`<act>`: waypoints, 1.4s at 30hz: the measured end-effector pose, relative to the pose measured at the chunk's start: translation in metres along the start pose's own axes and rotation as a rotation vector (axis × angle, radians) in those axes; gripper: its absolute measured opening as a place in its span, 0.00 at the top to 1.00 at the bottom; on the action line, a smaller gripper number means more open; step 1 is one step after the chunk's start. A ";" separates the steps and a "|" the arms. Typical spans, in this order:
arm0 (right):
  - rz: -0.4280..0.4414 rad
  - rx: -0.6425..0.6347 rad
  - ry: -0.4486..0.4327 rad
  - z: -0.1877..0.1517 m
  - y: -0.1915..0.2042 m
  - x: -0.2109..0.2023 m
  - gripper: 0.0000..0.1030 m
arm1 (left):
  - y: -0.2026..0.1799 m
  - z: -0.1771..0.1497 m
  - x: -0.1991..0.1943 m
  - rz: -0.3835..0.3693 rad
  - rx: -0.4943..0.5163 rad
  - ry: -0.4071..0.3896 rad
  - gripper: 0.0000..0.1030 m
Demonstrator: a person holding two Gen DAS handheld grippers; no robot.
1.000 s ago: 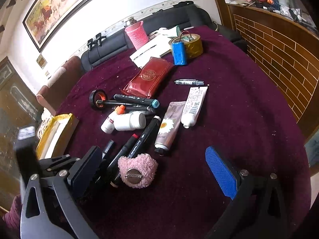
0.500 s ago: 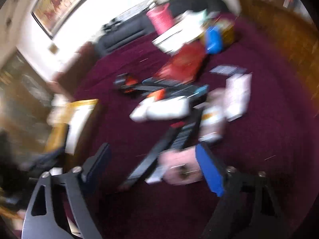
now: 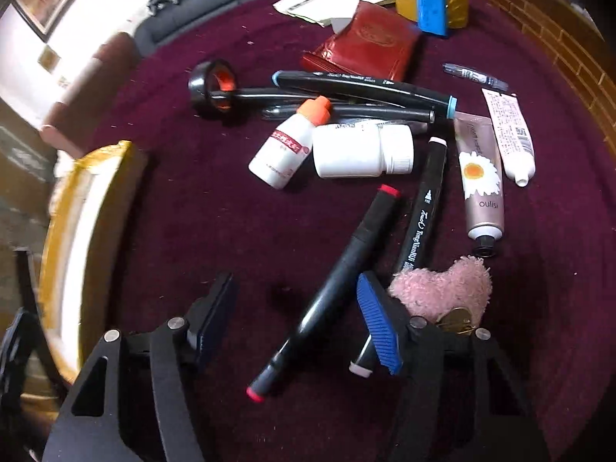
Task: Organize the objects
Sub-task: 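Carry the markers toward the white box with the left gripper while the right gripper grasps a red-capped black marker, then lower both grippers' markers into the white box and open both grippers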
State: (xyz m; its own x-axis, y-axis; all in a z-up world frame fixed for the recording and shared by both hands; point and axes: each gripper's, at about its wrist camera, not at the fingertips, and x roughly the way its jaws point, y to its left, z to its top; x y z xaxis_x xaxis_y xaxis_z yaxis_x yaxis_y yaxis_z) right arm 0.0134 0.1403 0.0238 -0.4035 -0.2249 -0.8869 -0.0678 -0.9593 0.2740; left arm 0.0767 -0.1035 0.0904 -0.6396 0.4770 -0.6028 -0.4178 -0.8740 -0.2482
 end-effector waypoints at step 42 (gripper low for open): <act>0.369 0.105 0.075 0.067 0.172 0.080 0.88 | 0.159 0.060 0.085 0.097 -0.217 0.171 0.89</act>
State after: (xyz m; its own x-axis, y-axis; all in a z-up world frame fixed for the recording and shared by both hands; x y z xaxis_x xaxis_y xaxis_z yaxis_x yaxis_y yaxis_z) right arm -0.0914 -0.0317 0.0251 -0.3509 -0.5673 -0.7450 -0.0247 -0.7897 0.6130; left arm -0.0829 -0.1960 0.0449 -0.5439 0.3840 -0.7461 -0.2004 -0.9229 -0.3288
